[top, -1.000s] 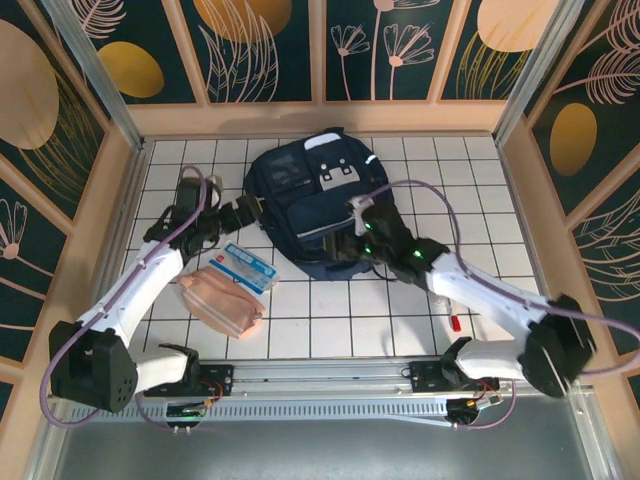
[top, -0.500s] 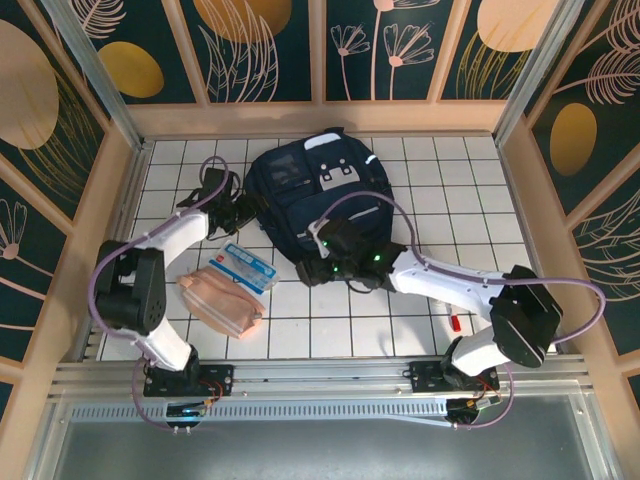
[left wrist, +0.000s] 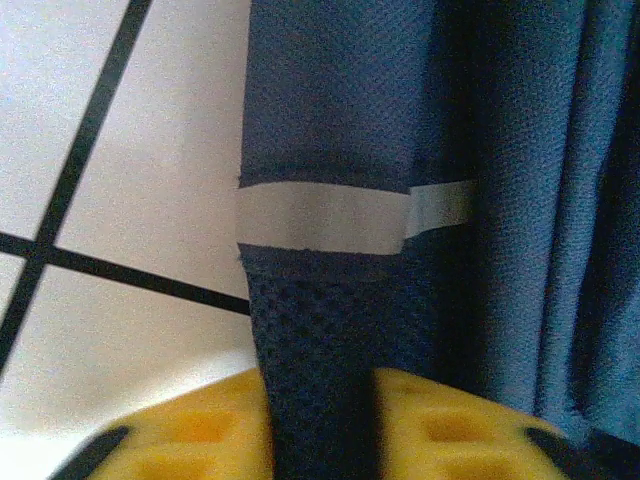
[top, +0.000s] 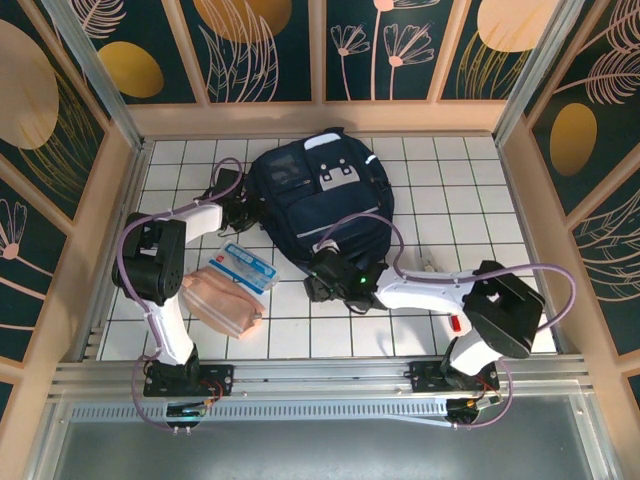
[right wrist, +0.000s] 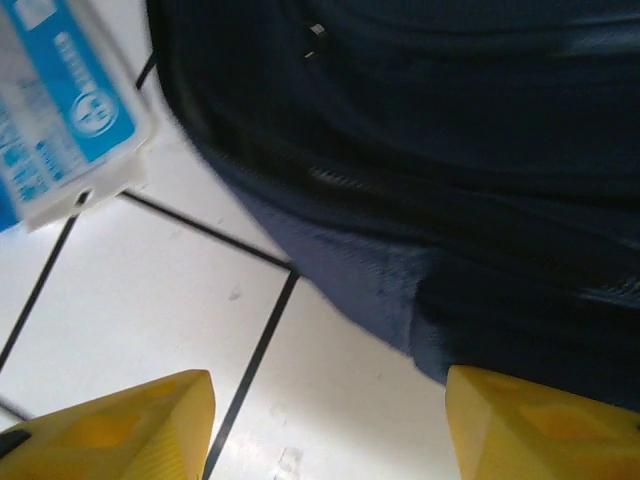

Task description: Pack books, pencil case, and school supplies into a backpack

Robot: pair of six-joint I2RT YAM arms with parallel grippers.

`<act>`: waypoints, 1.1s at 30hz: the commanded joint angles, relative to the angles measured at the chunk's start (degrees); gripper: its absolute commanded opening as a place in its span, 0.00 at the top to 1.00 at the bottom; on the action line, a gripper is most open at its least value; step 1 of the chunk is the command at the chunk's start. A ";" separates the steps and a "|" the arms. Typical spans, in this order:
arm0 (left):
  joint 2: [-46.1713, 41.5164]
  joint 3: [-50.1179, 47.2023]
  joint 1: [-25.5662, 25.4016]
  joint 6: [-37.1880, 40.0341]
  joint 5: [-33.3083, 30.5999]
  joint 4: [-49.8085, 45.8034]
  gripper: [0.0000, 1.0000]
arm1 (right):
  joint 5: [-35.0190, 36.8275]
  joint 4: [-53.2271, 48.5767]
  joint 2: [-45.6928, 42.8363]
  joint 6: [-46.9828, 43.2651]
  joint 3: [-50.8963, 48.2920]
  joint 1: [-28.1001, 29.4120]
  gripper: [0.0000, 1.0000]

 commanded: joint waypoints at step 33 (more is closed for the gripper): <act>-18.22 -14.55 -9.70 -40.39 12.24 4.02 1.00 | -13.41 7.90 3.58 -1.24 6.80 -6.30 0.38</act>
